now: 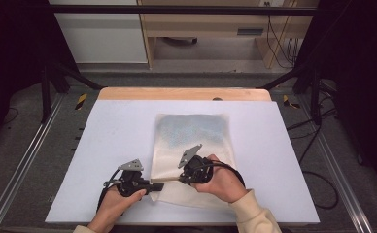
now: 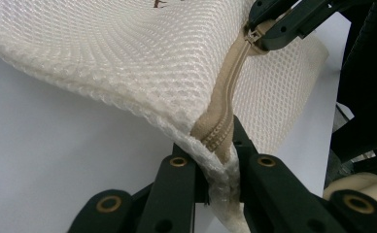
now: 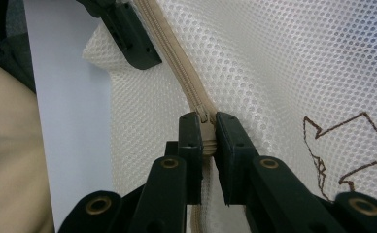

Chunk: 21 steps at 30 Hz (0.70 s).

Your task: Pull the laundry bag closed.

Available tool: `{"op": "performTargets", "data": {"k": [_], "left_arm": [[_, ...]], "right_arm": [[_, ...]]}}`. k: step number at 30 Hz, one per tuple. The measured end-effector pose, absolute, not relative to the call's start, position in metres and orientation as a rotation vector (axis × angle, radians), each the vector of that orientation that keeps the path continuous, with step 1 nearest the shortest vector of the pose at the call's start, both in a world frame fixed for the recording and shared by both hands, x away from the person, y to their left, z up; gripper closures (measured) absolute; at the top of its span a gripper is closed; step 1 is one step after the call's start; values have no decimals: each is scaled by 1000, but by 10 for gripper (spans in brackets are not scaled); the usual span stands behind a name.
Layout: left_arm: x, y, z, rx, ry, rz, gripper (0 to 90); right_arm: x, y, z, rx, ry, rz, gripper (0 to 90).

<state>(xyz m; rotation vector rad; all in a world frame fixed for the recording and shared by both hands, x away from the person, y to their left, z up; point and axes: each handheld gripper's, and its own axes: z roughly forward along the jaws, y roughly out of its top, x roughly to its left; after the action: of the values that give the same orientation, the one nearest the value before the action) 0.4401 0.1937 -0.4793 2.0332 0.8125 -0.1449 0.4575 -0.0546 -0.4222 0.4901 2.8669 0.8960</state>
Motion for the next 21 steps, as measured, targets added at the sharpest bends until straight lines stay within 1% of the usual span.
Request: {"op": "performTargets", "data": {"k": [21], "left_arm": [[440,193,-479,2029,806,-146,842]], "right_arm": [[455,-74,-422,550,2843,918,819]]}}
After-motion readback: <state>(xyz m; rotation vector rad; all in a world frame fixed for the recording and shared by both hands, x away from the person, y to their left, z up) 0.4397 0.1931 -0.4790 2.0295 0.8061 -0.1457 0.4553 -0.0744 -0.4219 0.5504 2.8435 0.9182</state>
